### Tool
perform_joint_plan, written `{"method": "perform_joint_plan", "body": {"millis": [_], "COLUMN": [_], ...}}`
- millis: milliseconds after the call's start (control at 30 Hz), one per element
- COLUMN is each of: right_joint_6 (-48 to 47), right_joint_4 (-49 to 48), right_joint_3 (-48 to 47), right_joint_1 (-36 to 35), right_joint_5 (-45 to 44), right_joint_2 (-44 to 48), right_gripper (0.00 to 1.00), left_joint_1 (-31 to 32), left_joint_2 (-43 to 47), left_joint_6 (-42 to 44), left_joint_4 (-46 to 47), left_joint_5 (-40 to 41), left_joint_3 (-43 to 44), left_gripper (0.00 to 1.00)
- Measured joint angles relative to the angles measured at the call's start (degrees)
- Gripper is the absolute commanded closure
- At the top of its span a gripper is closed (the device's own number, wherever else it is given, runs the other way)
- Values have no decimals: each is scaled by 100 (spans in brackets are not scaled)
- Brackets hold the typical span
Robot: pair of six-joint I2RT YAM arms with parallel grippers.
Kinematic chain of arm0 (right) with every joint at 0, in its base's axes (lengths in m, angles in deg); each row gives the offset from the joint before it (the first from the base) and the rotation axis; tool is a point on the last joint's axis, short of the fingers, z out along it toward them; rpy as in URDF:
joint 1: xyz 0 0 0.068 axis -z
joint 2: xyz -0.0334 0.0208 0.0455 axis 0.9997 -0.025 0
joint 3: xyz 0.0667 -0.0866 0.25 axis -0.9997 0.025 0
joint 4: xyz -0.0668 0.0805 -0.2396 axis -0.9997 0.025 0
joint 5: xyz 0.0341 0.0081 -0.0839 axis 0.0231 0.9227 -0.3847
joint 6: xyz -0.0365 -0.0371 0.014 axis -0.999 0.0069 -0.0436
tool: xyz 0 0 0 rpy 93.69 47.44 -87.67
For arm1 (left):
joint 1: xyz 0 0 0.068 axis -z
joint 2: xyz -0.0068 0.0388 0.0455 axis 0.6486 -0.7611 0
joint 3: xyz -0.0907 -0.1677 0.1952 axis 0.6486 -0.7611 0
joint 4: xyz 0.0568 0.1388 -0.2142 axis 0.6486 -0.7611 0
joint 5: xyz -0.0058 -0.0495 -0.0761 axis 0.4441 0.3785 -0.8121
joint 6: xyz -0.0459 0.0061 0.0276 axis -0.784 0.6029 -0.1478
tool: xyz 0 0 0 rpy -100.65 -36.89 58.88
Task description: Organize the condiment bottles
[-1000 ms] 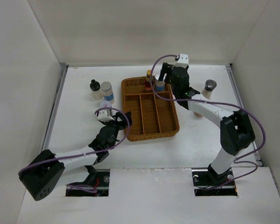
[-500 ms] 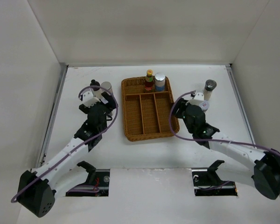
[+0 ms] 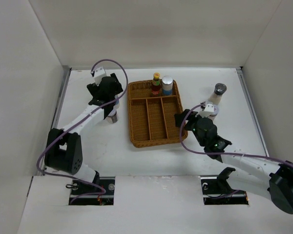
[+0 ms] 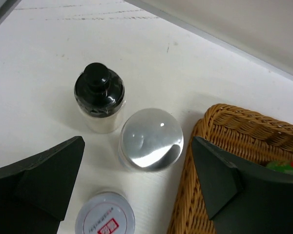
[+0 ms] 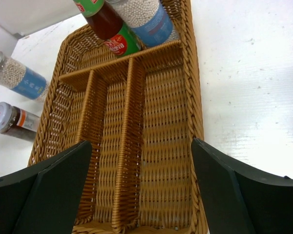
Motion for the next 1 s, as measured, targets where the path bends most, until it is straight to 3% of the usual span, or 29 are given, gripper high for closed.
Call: {"method": "perform_joint_plan", "body": {"millis": [167,467,700,1000], "right_joint_6": [20,20,22,44], "right_joint_4": [-87,-103,-122,-140], "right_joint_3": [0,0,0,7], "right_joint_1": [20,20,33,74], "right_joint_5": [120,221,243,240], "right_joint_2": [-94,-234,-225,-216], "right_gripper": [9,9,9,9], "left_joint_1": [-48,-37,-39,308], "left_joint_2": [-562,-1075,-1163,-732], "left_joint_6": [238,435,468,787], "left_joint_4": [-105,-107,-70,223], "left_joint_5": [-146,-212,-205,-118], "left_joint_3": [420,752,734,584], "left_gripper": [10,25,55,56]}}
